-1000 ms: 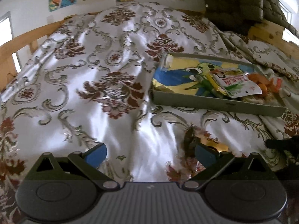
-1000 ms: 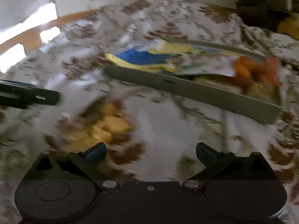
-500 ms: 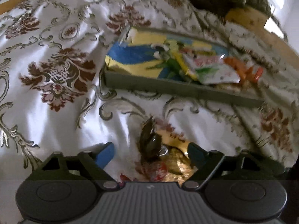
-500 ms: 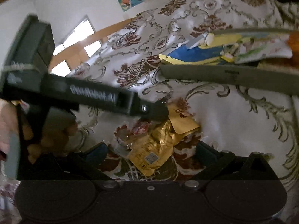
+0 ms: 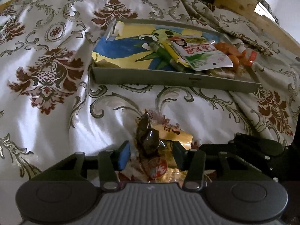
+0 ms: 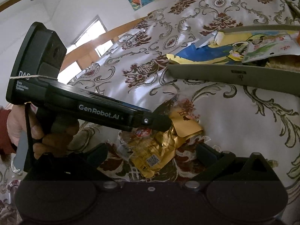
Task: Organize snacks
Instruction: 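Grasp the brown-wrapped candy with left gripper while right gripper grasps the gold foil packet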
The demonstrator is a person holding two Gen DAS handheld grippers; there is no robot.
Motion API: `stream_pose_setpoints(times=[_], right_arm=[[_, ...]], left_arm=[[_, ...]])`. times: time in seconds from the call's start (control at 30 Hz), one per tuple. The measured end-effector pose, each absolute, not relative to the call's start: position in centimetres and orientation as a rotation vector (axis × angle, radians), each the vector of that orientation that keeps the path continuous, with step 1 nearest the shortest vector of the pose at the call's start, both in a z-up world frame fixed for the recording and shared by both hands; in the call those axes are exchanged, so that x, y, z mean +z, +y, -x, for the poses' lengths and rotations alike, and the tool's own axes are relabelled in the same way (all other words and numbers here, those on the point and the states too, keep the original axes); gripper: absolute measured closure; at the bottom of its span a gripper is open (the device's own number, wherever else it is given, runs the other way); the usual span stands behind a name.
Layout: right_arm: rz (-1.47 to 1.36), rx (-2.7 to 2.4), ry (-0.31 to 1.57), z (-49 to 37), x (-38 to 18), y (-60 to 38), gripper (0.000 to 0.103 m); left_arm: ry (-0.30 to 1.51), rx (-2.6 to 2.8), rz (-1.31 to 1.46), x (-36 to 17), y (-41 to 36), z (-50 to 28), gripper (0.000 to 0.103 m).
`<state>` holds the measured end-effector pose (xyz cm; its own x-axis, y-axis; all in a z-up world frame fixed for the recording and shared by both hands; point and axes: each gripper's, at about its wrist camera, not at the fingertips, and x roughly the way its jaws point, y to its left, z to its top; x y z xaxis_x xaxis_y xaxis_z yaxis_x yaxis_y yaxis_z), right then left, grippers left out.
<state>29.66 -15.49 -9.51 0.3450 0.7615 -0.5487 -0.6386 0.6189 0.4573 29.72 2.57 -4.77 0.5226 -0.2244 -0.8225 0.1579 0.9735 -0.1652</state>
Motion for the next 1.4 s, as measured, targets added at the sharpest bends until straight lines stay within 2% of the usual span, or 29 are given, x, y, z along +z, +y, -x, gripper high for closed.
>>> stream_pose_setpoints(times=[0.3, 0.43, 0.87, 1.13, 1.4], right_arm=[[-0.168, 0.911, 0.803, -29.6, -9.6, -15.3, 0.007], [-0.175, 0.934, 0.815, -29.6, -9.6, -15.3, 0.015], [-0.204, 1.002, 0.873, -30.7, -9.8, -14.7, 0.018], [-0.357, 0.971, 0.926, -33.0, -9.9, -15.7, 0.05], [-0.481, 0.941, 0.925, -33.8, -9.6, -15.9, 0.05]], left_arm=[[0.995, -0.173, 0.058, -4.3, 3.2, -29.1, 0.052], [0.993, -0.134, 0.021, -3.9, 3.3, -28.4, 0.053], [0.956, -0.034, -0.114, -3.5, 3.6, -25.3, 0.054], [0.955, -0.034, -0.101, -3.6, 4.2, -25.2, 0.054], [0.956, -0.023, -0.089, -3.5, 4.6, -25.1, 0.054]])
